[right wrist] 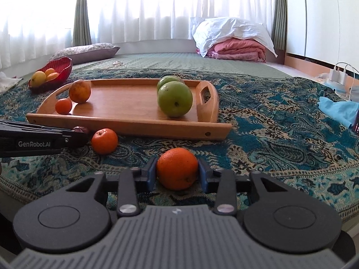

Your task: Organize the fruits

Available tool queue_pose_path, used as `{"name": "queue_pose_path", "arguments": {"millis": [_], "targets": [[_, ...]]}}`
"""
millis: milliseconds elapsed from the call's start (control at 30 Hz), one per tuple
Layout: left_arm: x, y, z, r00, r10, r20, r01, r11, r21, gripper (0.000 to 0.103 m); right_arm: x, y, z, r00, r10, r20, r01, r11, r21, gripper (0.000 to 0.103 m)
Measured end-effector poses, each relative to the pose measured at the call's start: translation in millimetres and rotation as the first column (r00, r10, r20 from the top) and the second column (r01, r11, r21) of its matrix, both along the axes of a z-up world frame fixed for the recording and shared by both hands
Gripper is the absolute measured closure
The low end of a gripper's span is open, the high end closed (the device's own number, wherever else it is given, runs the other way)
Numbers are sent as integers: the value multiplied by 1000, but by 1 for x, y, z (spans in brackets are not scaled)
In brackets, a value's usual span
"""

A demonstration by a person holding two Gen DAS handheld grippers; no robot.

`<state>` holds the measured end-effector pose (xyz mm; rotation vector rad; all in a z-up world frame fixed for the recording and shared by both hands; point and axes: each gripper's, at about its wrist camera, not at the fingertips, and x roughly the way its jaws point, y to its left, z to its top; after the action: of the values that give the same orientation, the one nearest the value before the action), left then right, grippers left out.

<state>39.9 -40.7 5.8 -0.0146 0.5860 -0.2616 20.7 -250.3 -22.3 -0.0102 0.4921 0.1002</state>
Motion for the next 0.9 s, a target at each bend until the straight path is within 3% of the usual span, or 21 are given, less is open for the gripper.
{"name": "queue_pose_path", "arguments": {"millis": [300, 500, 667, 767, 900], "targets": [[3, 11, 27, 997, 32, 63, -33, 999, 1, 82, 12, -1, 14, 999, -10, 36, 9, 1000, 28, 61], [27, 23, 50, 993, 71, 95, -71, 997, -7, 82, 39, 1, 39, 997, -4, 76, 1, 999, 37, 61], [65, 43, 78, 990, 99, 103, -97, 995, -20, 82, 87, -1, 71, 997, -12, 75, 6, 996, 88, 61], [93, 55, 90, 991, 107, 80, -105, 994, -29, 82, 126, -1, 86, 1000, 0, 23, -3, 991, 131, 61], [139, 65, 99, 991, 133, 29, -132, 991, -19, 82, 182, 6, 98, 998, 5, -64, 2, 994, 108, 61]]}}
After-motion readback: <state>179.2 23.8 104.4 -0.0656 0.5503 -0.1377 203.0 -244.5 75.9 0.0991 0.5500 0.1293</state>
